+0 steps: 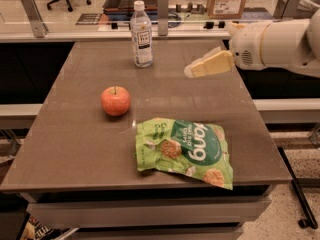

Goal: Knock blue plastic bottle over

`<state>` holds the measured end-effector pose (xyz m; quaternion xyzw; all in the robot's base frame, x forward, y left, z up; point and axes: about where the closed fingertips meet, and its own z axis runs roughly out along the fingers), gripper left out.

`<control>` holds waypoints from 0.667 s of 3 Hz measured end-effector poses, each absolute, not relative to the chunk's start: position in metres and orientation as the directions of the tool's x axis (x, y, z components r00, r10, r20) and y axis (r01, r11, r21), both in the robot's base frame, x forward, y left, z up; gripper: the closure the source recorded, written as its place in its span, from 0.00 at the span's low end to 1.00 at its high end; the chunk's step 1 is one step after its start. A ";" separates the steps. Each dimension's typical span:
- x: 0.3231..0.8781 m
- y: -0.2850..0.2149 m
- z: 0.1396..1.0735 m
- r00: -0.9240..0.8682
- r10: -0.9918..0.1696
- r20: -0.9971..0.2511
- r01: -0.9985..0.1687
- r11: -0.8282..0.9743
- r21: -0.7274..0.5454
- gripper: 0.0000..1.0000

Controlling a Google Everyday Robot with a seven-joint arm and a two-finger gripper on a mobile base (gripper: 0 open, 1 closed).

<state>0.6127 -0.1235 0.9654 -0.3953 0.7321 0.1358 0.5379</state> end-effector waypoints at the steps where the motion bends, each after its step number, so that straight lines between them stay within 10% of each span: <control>1: 0.636 -0.111 0.965 -0.084 -0.385 -0.919 -0.679 0.697 -0.230 0.00; 2: 0.636 -0.111 0.966 -0.084 -0.385 -0.919 -0.679 0.697 -0.230 0.00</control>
Offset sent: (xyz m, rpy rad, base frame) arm 0.0183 0.0125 -0.0028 0.0400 -0.0342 -0.0346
